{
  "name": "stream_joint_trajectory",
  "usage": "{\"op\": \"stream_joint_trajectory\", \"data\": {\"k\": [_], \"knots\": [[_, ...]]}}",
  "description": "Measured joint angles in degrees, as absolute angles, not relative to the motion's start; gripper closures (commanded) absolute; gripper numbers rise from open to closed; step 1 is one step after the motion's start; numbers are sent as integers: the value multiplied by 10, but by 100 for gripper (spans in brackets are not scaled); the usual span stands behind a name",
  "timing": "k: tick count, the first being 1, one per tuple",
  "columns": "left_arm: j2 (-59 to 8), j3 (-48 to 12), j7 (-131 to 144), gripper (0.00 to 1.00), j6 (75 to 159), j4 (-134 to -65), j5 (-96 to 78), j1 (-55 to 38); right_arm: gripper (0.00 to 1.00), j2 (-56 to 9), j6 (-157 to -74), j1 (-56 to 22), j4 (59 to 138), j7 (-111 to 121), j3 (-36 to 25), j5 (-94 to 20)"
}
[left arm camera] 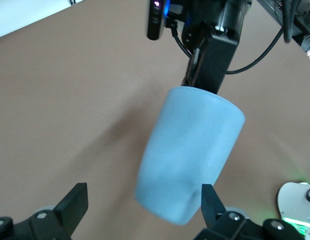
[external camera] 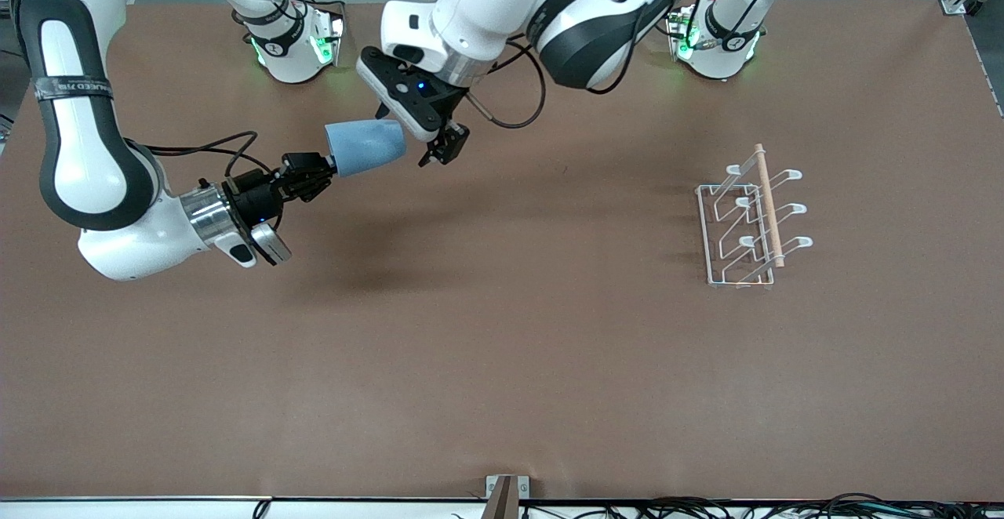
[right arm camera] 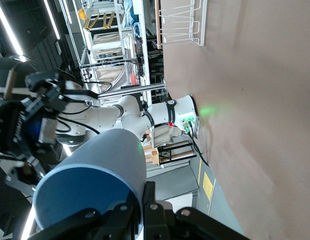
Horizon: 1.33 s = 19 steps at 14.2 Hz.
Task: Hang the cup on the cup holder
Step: 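Grasp the cup's base with the left gripper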
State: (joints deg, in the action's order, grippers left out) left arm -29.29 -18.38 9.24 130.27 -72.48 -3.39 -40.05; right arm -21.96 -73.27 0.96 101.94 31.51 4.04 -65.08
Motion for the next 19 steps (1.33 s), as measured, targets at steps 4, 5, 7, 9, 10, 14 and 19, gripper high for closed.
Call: {"op": "stream_joint_trajectory", "data": {"k": [4, 5, 7, 9, 10, 14, 19], "knots": [[-302, -142, 94, 0, 1310, -721, -34, -455, 98, -220, -732, 8, 1019, 316, 41, -652], [-303, -141, 94, 0, 1314, -721, -34, -455, 98, -220, -732, 8, 1019, 316, 41, -652], [-308, -138, 89, 0, 1335, -721, -34, -454, 98, -220, -733, 7, 1019, 316, 41, -652], [-318, -138, 76, 0, 1360, -721, -34, -455, 97, -221, -737, 7, 1019, 316, 39, -652], [-323, -139, 67, 0, 1371, -721, -34, -455, 97, -221, -738, 7, 1019, 316, 39, -652], [-337, -140, 54, 0, 1396, -721, -22, -459, 96, -224, -738, 7, 1019, 317, 39, -652], [-355, -139, 54, 32, 1441, -721, 16, -467, 96, -229, -741, 7, 1019, 320, 35, -649]]}}
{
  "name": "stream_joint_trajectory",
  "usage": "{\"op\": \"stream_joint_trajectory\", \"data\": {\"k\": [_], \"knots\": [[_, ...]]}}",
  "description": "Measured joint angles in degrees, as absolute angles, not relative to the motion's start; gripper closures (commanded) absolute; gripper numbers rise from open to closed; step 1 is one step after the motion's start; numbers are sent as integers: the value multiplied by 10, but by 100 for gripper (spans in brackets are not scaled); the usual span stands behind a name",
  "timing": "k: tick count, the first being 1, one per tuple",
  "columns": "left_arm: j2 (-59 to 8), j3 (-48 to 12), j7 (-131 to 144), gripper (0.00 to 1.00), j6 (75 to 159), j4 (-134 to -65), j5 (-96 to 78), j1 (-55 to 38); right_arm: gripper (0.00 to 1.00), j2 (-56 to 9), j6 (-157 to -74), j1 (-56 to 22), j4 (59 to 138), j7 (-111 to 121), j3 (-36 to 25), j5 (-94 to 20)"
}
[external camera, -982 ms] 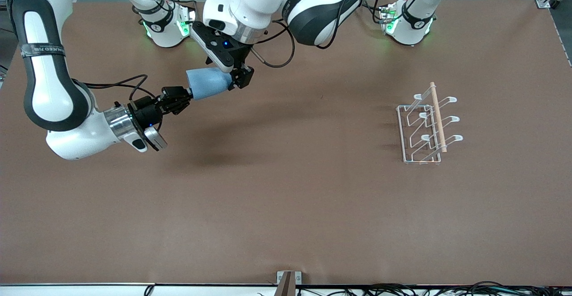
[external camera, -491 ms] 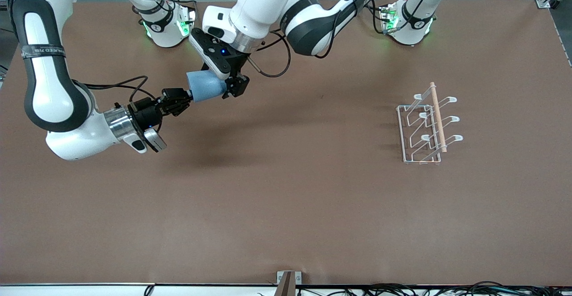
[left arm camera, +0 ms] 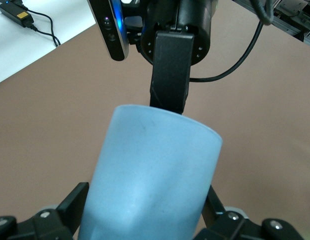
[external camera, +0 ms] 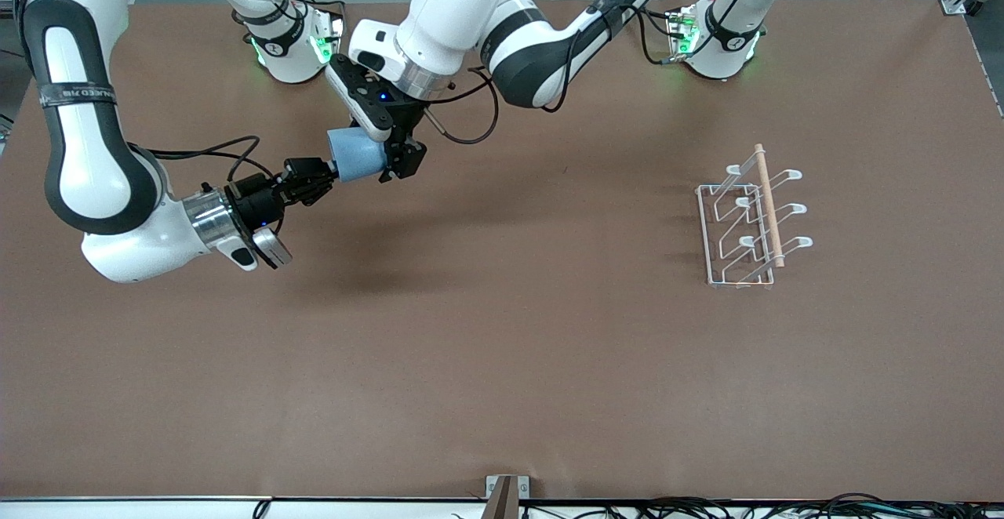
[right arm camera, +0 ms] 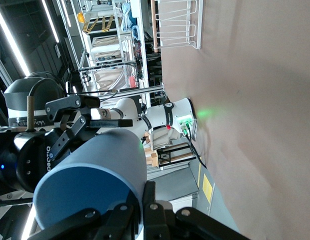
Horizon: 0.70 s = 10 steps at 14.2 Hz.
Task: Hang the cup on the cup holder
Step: 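Grasp the cup's base with the left gripper, then open the right gripper while the left gripper pulls the cup away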
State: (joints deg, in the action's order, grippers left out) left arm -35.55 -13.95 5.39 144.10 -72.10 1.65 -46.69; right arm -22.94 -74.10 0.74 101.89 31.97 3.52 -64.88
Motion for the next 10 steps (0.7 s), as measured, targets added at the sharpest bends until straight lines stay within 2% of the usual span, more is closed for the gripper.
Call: {"op": "stream_joint_trajectory", "data": {"k": [2, 3, 4, 5, 8, 10], "knots": [[-359, -139, 49, 64, 1444, -721, 17, -469, 93, -232, -745, 8, 1019, 323, 33, -647], [-361, -139, 45, 75, 1446, -721, 17, -470, 90, -232, -745, 8, 1019, 324, 33, -646], [-362, -139, 43, 84, 1446, -721, 17, -470, 68, -232, -747, 8, 1019, 324, 32, -646], [-362, -138, 40, 85, 1446, -721, 18, -470, 1, -232, -746, 8, 1019, 324, 32, -648], [-368, -136, 40, 85, 1436, -721, 40, -470, 0, -232, -732, 7, 1016, 323, 35, -651], [-367, -132, 40, 85, 1395, -718, 49, -469, 0, -230, -722, 7, 1013, 323, 35, -652]]}}
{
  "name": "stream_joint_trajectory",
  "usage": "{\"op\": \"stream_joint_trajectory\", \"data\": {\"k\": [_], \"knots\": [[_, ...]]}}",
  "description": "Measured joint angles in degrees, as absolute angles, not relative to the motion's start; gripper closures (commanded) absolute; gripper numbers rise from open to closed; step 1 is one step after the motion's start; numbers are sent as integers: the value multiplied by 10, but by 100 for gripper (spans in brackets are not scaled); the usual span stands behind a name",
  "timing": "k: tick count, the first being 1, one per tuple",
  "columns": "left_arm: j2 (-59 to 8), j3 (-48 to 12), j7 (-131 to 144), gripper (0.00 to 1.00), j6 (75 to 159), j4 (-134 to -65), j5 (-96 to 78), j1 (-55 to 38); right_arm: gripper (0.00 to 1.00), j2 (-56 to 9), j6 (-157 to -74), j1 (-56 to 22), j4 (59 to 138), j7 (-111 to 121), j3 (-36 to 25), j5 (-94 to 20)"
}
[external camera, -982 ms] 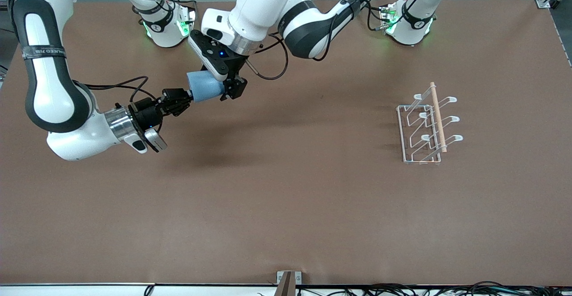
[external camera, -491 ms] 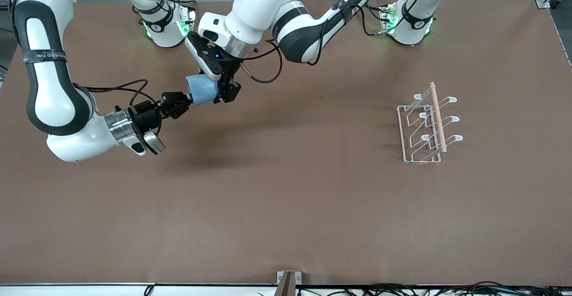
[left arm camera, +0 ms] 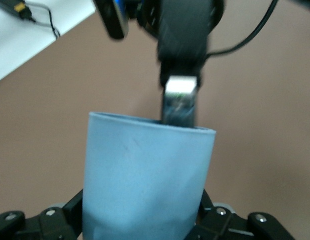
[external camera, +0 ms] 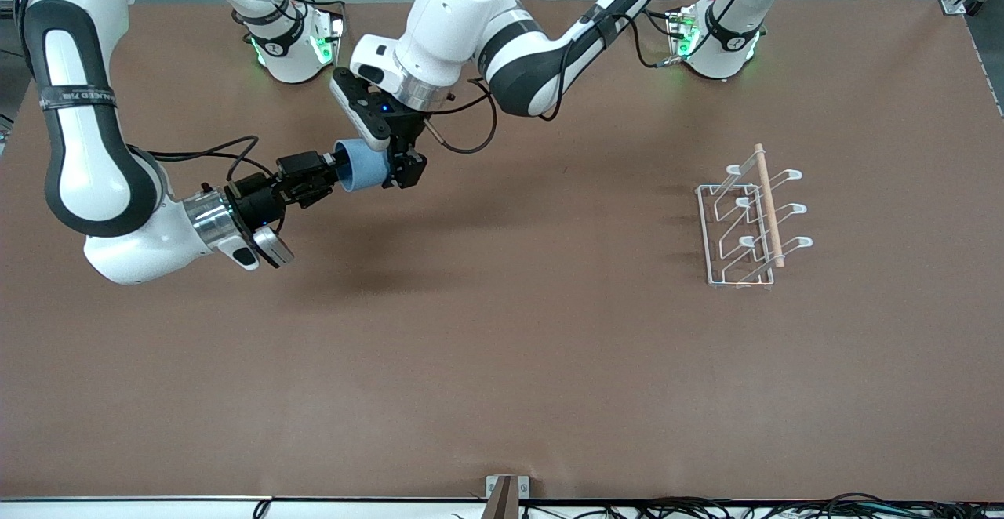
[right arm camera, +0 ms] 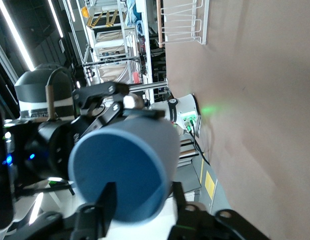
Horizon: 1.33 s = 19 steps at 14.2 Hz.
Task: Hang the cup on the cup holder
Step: 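Open the right gripper while the left gripper pulls the cup away, then carry the cup with the left gripper onto a holder hook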
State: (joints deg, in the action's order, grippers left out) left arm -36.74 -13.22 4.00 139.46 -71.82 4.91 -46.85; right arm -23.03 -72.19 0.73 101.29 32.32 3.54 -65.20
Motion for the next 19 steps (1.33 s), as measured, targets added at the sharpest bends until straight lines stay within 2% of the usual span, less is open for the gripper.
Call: {"op": "stream_joint_trajectory", "data": {"k": [7, 14, 19], "knots": [[-360, -128, 40, 85, 1185, -708, 133, -435, 0, -224, -741, 9, 1010, 323, 11, -611], [-338, -126, -42, 84, 918, -707, 253, -367, 0, -133, -887, 12, 1007, 323, -44, -386], [-334, -126, -153, 83, 792, -734, 448, -329, 0, -93, -959, 13, 1008, 292, -68, -253]]}}
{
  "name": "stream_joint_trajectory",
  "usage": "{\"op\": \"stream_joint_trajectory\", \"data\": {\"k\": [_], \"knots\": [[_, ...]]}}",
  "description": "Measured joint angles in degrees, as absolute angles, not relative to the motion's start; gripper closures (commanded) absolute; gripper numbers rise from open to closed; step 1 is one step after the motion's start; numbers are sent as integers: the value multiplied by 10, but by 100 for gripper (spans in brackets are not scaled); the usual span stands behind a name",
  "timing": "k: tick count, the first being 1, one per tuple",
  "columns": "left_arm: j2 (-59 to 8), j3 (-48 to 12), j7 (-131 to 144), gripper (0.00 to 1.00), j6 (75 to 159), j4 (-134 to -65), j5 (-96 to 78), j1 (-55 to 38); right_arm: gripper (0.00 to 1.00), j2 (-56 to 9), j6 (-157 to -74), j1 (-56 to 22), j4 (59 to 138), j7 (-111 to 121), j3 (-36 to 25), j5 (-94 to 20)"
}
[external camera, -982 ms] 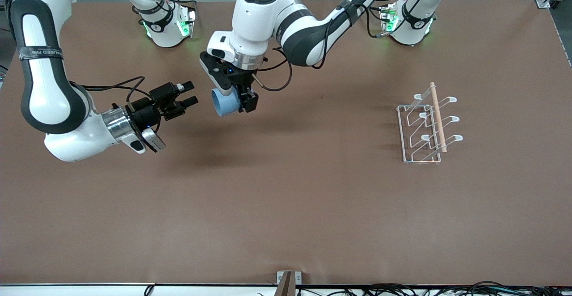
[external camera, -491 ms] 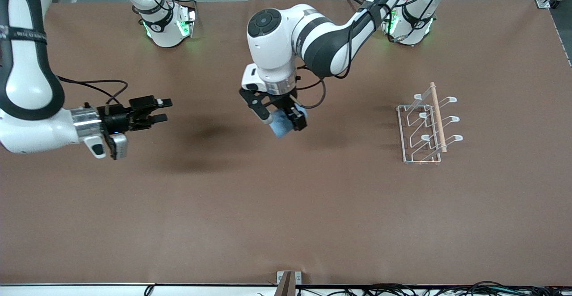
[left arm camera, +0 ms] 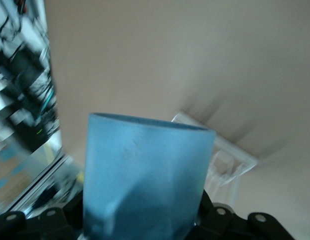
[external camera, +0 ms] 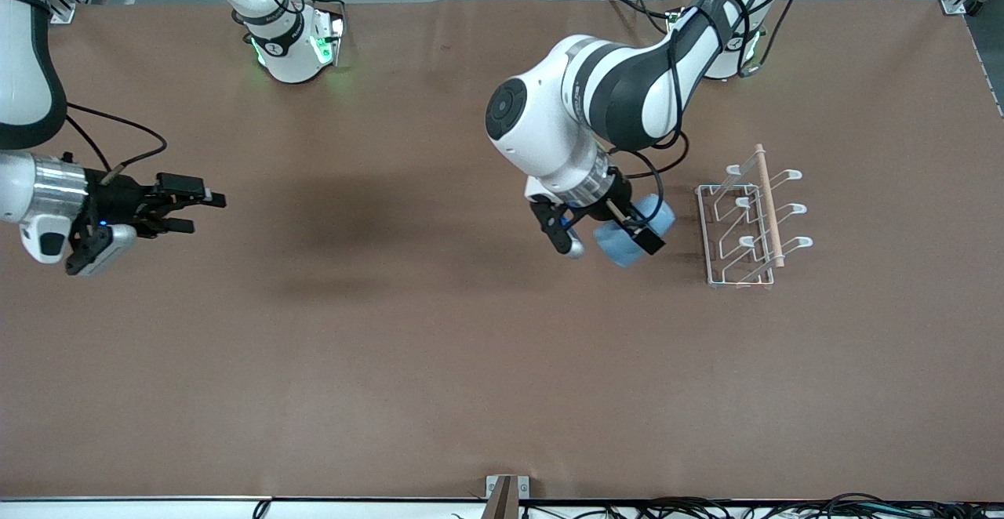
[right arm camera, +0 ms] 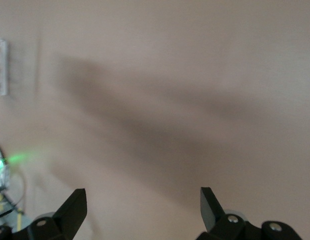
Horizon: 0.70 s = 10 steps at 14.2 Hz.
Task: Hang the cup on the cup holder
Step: 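Carry the cup with the left gripper onto a holder hook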
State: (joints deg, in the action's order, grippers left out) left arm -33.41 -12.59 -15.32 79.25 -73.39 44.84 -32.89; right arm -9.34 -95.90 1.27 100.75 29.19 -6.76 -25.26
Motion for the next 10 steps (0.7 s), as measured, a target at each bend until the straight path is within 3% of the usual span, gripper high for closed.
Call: {"op": "stream_joint_trajectory", "data": {"k": [5, 10], "knots": [[-335, -125, -250, 83, 710, -821, 634, -320, 0, -78, -973, 1, 959, 148, -58, -84], [-337, -125, -376, 79, 694, -885, 678, -303, 0, -75, -919, -1, 859, 46, -50, -53]]}}
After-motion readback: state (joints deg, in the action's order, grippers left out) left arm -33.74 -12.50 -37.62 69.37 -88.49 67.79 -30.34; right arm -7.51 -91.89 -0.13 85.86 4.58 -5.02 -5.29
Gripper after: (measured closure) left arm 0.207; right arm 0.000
